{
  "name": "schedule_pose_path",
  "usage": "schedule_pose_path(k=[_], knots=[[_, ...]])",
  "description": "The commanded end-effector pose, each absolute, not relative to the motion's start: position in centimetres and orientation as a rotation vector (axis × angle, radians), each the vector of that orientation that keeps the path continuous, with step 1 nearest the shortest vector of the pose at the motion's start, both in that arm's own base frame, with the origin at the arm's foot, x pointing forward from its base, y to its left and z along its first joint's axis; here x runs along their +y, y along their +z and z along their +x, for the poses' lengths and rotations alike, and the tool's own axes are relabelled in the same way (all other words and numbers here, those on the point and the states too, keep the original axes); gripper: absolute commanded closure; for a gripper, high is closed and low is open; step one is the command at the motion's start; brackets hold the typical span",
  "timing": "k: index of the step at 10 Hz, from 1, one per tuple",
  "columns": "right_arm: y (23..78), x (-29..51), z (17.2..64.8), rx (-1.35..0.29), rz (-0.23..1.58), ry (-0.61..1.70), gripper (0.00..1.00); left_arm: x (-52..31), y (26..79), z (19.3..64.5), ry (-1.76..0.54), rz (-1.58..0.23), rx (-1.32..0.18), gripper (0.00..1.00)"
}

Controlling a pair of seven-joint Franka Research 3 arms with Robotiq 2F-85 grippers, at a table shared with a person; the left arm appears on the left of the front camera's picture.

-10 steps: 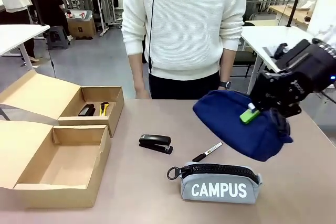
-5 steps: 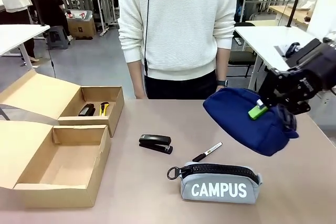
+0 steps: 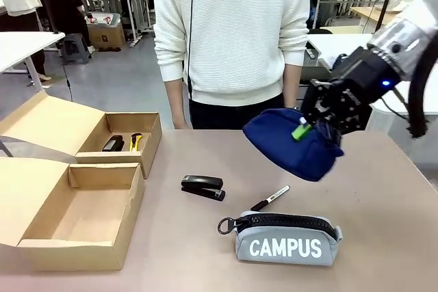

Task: Place items inside the box.
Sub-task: Pick up a Pencil pouch or Stapler and place it inside the Mailer Box closest to the robot.

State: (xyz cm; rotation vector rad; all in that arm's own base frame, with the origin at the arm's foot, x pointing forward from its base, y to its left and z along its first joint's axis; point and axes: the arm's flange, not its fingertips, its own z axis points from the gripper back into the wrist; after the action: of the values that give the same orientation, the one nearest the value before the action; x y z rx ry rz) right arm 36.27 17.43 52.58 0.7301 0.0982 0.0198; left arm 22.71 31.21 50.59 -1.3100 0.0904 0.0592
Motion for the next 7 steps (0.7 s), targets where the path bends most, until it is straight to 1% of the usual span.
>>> schedule_pose_path(k=[1, 2, 3, 5, 6, 7], knots=[[53.7, 24.9, 36.6, 0.049, 0.751, -0.043, 0.92, 41.6, 62.9, 21.1, -0.048, -1.394, 0.061, 0.00], [53.6, 30.8, 35.0, 0.024, 0.779, -0.025, 0.92, 31.2, 50.6, 22.7, 0.059, -1.310, 0.090, 0.00], [53.3, 35.4, 32.3, -0.014, 0.791, 0.016, 0.92, 31.2, 50.6, 22.7, 0.059, -1.310, 0.090, 0.00], [52.4, 41.6, 27.3, -0.153, 0.771, 0.025, 0.92, 31.2, 50.6, 22.7, 0.059, -1.310, 0.090, 0.00], [52.0, 43.5, 25.8, -0.328, 0.763, -0.011, 0.92, 31.2, 50.6, 22.7, 0.059, -1.310, 0.090, 0.00], [51.6, 45.1, 24.9, -0.366, 0.798, 0.003, 0.92, 31.2, 50.6, 22.7, 0.059, -1.310, 0.090, 0.00]])
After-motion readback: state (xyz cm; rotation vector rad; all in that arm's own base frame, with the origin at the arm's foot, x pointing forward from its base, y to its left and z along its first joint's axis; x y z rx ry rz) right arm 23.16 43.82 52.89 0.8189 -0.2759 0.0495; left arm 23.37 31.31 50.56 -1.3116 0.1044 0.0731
